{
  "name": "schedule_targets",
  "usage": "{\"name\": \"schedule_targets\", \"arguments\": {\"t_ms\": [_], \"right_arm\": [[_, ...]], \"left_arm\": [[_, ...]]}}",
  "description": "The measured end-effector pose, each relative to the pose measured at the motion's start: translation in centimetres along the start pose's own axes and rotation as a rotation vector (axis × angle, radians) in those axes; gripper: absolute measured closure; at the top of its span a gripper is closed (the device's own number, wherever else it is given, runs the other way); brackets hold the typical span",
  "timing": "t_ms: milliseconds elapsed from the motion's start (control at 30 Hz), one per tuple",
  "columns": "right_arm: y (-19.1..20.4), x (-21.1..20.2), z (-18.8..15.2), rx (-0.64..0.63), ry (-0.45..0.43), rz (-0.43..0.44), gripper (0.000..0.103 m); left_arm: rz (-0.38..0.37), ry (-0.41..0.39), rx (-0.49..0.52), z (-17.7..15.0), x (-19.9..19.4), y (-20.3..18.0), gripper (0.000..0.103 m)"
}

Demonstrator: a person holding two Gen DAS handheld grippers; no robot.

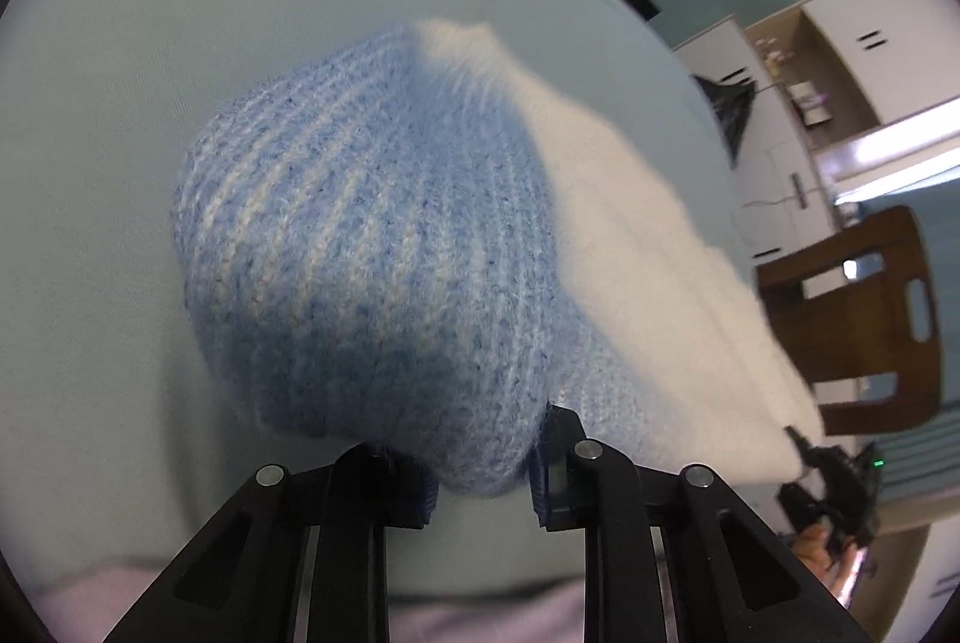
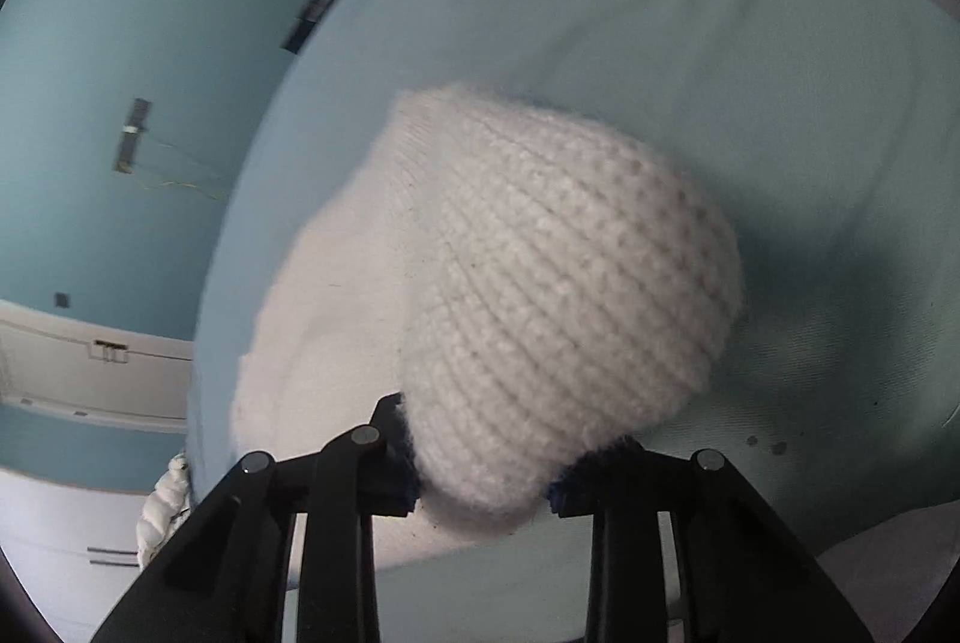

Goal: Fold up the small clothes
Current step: 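Grasp the folded sweater end with both tools and fold it over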

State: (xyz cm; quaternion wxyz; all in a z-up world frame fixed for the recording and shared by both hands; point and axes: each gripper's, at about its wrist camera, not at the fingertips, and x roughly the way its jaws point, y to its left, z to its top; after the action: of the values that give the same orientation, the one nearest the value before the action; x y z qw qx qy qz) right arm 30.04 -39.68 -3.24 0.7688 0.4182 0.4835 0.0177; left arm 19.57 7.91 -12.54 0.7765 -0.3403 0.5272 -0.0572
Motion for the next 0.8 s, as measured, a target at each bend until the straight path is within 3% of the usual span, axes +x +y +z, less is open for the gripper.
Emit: {"name": "schedule_targets", "arguments": {"t_ms": [100, 233, 333, 433, 533, 667, 700, 733, 800], "right_arm": [[-2.1, -2.4, -0.6, 0.058, 0.038, 0.038, 0.078], [-6.0, -4.0, -1.8, 0.147, 0.181, -0.011, 0.078], [-7.2, -4.3, -1.2, 0.202, 0.256, -0.012, 0.078], [-6.5, -4.9, -0.6, 0.218, 0.278, -0.013, 0.078], [-5.5, -6.0, -0.1, 0.304, 0.294, 0.021, 0.077], [-0.8, -5.4, 4.2, 0.309, 0.275, 0.074, 0.075], [0.1, -4.6, 5.7, 0.318, 0.271, 0.084, 0.071], [1.2, -2.8, 8.2, 0.336, 0.279, 0.108, 0.061], [2.0, -0.4, 11.5, 0.367, 0.273, 0.178, 0.04]], "left_arm": [[-0.028, 0.033, -0.011, -3.0, -2.5, 0.3, 0.082], [-0.038, 0.07, -0.034, -7.1, -5.6, 1.2, 0.082], [-0.075, 0.086, -0.072, -8.4, -7.3, 1.9, 0.082], [-0.102, 0.089, -0.104, -7.6, -8.8, 1.5, 0.083], [-0.129, 0.05, -0.1, -3.7, -10.5, -0.1, 0.082], [-0.148, 0.061, -0.169, 4.9, -8.3, -2.2, 0.076], [-0.144, 0.059, -0.187, 7.0, -7.3, -2.4, 0.075], [-0.125, 0.03, -0.241, 9.5, -6.4, -2.2, 0.071], [-0.103, -0.035, -0.243, 11.4, -6.1, -1.9, 0.057]]}}
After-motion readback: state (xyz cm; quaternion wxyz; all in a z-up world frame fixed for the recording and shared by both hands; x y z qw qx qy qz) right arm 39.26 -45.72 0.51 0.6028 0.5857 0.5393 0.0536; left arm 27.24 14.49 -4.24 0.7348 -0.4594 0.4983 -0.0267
